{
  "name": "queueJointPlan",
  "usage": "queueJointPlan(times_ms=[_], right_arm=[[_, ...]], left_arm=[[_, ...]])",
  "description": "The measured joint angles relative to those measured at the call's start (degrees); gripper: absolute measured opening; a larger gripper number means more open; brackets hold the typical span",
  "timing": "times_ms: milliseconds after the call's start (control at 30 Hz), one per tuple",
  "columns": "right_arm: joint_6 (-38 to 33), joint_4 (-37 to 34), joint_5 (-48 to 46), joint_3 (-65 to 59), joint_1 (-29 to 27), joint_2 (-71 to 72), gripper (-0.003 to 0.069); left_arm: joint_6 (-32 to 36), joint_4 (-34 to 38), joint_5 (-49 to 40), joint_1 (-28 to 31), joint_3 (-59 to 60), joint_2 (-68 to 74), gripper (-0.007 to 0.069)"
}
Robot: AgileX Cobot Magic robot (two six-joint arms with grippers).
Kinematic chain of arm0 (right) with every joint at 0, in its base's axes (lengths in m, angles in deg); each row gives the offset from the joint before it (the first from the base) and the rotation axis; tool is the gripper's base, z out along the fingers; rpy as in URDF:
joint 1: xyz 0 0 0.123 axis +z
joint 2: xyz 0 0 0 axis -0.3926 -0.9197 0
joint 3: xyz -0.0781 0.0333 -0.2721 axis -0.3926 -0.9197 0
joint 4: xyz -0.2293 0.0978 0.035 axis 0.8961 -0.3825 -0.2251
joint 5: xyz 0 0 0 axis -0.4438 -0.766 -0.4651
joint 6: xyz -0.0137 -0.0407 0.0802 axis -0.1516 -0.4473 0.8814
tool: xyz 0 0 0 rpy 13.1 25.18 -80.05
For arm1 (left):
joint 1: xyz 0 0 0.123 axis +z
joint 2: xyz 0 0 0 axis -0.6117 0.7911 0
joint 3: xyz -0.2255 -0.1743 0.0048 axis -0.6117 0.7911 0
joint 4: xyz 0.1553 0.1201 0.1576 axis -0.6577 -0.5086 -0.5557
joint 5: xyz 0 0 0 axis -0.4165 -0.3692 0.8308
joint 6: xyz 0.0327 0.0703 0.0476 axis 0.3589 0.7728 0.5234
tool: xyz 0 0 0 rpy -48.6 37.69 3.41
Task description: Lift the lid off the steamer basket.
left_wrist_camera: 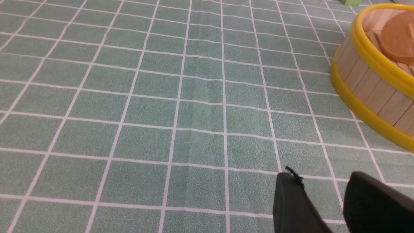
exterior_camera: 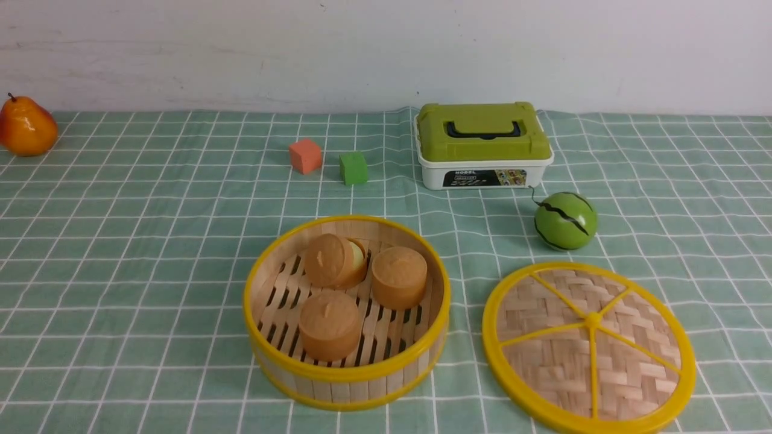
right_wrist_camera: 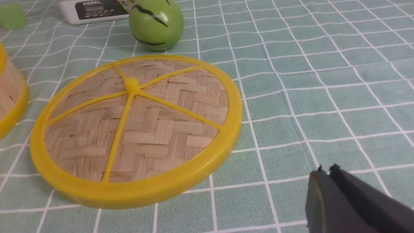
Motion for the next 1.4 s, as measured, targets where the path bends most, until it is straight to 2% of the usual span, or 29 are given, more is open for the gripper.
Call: queueJointPlan(times_ms=[1400], right_arm=[[0.0, -0.1, 0.0, 0.0, 0.0, 0.0, 0.0009]], left_arm=[[0.0, 0.0, 0.0, 0.0, 0.0, 0.0, 0.0239]])
